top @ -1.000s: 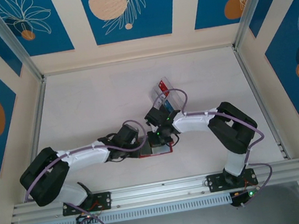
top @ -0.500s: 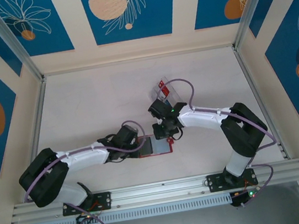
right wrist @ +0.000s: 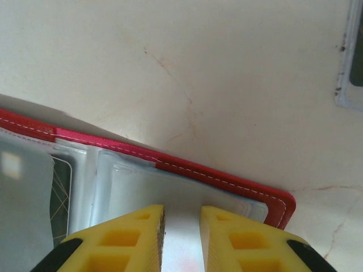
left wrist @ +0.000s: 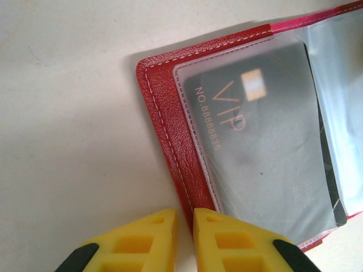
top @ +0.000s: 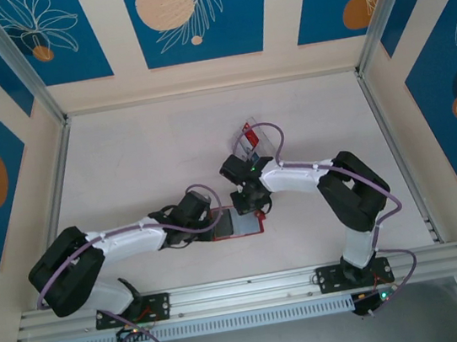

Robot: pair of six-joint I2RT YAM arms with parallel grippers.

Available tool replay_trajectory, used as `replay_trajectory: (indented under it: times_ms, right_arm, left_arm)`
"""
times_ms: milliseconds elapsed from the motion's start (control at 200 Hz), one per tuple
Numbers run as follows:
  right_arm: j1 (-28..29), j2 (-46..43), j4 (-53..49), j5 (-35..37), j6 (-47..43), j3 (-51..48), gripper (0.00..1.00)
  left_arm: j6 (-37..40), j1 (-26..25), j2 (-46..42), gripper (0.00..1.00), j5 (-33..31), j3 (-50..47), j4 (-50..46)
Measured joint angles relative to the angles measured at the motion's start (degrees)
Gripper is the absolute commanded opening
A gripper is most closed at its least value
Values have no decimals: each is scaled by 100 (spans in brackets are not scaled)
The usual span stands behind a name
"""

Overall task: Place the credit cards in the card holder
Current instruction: Flip over the card slot in the card holder.

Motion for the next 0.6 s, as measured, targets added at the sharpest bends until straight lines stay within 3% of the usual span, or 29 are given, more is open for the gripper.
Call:
replay_trajectory:
  times_ms: [600]
  right_arm:
    - [160, -98, -186, 802, 52, -9, 30]
  left_arm:
    - [-2, 0, -7, 15, 2, -26, 46]
